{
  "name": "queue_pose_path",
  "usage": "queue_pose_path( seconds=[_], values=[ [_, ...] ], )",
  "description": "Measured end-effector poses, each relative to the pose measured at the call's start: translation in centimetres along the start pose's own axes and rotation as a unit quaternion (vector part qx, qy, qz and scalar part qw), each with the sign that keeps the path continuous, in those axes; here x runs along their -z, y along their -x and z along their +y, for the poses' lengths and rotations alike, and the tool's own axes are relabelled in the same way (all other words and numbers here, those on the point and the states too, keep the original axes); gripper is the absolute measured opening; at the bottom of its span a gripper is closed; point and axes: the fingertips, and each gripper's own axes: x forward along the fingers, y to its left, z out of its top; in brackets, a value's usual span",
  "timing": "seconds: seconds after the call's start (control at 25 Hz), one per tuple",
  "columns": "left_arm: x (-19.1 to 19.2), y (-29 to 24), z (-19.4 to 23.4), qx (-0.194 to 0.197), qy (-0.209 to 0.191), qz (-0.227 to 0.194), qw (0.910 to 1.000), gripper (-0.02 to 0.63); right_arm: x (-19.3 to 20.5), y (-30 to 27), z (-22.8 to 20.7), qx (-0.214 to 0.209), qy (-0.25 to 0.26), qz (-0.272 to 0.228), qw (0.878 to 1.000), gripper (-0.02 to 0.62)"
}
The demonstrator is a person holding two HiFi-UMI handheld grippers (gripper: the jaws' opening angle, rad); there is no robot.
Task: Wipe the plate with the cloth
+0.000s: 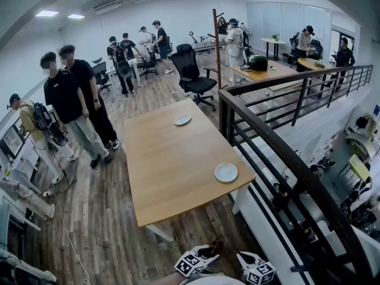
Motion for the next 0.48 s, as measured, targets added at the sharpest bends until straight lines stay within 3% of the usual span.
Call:
queue_pose_path(
  seconds=[0.32, 0.48],
  values=[
    [-1.1, -1.4, -0.1, -0.003, -0.007, -0.002, 1.0, 0.169, -2.9, -0.2, -0.7, -0.001, 0.002, -0.017, 1.0, 0.014],
    [-1.7, -1.3, 0.3, -0.003, -0.008, 0.0, 1.0, 0.17, -3.4, 0.0, -0.8, -0.002, -0.024, -0.04, 0.999, 0.012]
  ],
)
